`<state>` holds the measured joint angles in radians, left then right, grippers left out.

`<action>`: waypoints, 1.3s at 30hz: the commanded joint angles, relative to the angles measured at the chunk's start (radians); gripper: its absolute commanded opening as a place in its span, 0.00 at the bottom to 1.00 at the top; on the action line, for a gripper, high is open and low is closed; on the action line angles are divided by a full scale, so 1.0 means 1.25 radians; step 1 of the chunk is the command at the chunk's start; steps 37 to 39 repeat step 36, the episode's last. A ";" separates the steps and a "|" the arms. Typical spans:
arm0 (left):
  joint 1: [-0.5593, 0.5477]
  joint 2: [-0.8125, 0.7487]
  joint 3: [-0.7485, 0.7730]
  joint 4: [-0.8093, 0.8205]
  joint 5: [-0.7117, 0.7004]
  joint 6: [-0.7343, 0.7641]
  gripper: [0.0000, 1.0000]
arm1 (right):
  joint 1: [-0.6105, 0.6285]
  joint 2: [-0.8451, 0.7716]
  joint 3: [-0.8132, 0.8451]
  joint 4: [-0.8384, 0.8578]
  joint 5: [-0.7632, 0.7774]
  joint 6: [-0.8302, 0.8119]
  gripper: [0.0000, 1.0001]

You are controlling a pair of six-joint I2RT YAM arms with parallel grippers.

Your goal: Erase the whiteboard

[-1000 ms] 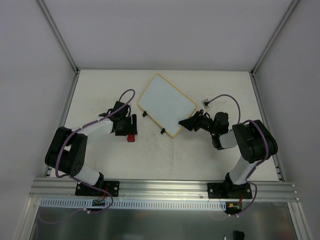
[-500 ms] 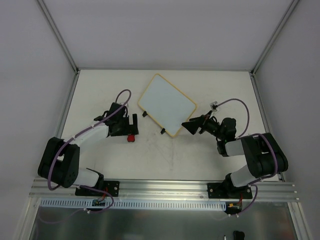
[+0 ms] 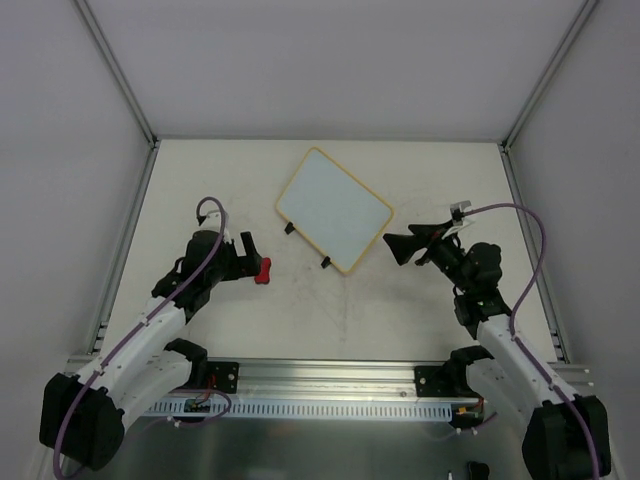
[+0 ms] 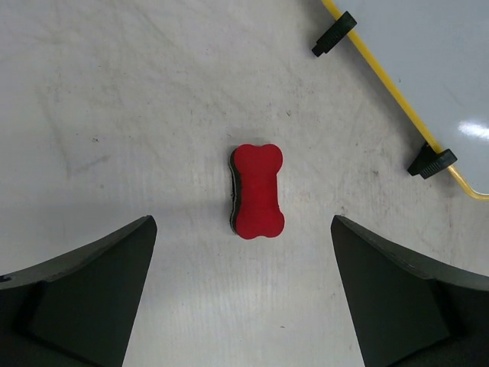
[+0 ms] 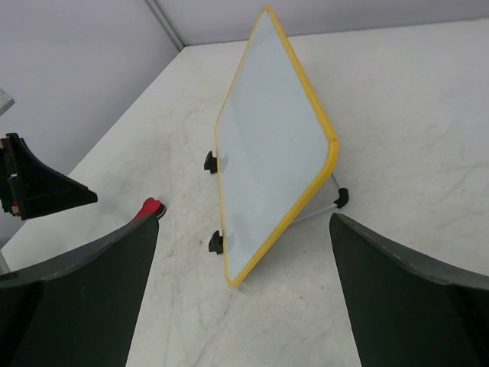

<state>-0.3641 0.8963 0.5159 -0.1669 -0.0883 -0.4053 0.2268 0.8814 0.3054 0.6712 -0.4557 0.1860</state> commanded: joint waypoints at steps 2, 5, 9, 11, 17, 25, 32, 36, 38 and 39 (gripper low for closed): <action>0.010 -0.065 -0.032 0.049 -0.051 -0.024 0.99 | 0.012 -0.126 0.055 -0.319 0.101 -0.112 0.99; 0.010 -0.101 -0.032 0.048 -0.045 -0.025 0.99 | 0.012 -0.144 0.049 -0.353 0.096 -0.095 0.99; 0.009 -0.202 -0.043 0.050 -0.101 -0.038 0.99 | 0.014 -0.174 0.014 -0.368 0.123 -0.084 0.99; 0.009 -0.242 -0.056 0.051 -0.126 -0.039 0.99 | 0.014 -0.185 -0.006 -0.391 0.155 -0.078 0.99; 0.009 -0.390 -0.141 0.062 -0.126 -0.049 0.99 | 0.028 -0.268 -0.091 -0.402 0.242 -0.068 0.99; 0.009 -0.573 -0.264 0.108 -0.140 -0.033 0.99 | 0.032 -0.342 -0.139 -0.379 0.284 -0.062 0.99; 0.009 -0.510 -0.246 0.121 -0.149 -0.018 0.99 | 0.033 -0.314 -0.130 -0.373 0.280 -0.058 0.99; 0.009 -0.462 -0.232 0.121 -0.145 -0.018 0.99 | 0.032 -0.317 -0.131 -0.373 0.274 -0.059 0.99; 0.009 -0.462 -0.232 0.121 -0.145 -0.018 0.99 | 0.032 -0.317 -0.131 -0.373 0.274 -0.059 0.99; 0.009 -0.462 -0.232 0.121 -0.145 -0.018 0.99 | 0.032 -0.317 -0.131 -0.373 0.274 -0.059 0.99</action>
